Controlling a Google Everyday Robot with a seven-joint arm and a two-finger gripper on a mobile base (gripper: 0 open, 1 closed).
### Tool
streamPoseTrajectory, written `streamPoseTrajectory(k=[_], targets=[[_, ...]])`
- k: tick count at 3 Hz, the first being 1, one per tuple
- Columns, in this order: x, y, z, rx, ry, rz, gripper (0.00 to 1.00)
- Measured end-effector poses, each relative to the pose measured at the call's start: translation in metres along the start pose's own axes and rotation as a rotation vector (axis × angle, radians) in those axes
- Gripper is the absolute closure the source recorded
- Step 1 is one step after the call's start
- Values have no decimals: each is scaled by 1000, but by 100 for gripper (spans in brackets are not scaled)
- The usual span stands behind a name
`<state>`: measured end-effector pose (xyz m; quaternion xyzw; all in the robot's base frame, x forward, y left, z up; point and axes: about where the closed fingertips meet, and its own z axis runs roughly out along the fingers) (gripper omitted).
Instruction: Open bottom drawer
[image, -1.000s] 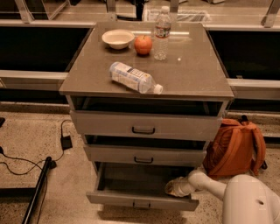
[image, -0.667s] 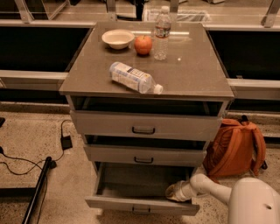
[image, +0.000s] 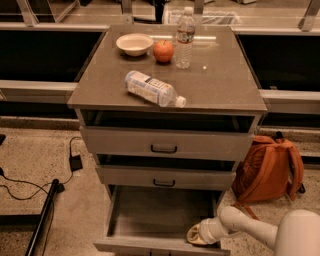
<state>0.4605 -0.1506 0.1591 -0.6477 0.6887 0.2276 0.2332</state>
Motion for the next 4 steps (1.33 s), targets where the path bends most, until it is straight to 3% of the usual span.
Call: streamPoseTrajectory(k=[2,3,4], targets=[[-11,29,-5,-49,-20,-24,100],[-11,28,-4,-49,-20,-24,100],[-33,28,-22,11,-75,-78,100]])
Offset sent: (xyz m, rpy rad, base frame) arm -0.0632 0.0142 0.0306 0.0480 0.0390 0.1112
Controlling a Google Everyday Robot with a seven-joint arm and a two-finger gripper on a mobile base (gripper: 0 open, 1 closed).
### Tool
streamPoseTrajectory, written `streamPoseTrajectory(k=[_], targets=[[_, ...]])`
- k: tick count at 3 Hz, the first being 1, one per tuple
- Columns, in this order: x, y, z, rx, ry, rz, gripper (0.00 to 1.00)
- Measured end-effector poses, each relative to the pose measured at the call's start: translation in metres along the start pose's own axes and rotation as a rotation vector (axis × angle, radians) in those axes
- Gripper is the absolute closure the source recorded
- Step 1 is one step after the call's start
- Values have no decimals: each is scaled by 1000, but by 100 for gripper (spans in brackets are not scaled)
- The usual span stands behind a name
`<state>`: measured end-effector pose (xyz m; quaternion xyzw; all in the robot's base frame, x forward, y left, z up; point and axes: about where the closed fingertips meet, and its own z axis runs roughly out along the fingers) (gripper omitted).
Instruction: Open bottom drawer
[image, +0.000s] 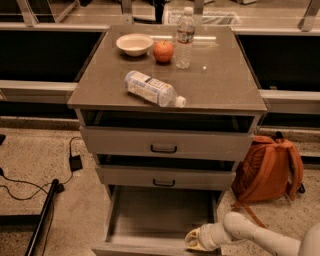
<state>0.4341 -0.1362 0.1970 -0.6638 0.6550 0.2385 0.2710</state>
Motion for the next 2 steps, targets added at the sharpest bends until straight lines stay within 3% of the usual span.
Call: streamPoseTrajectory(k=[1,2], targets=[[-30,-2,-25,83,-80,-84,100],[-34,-3,-32,115,-98,-117,87]])
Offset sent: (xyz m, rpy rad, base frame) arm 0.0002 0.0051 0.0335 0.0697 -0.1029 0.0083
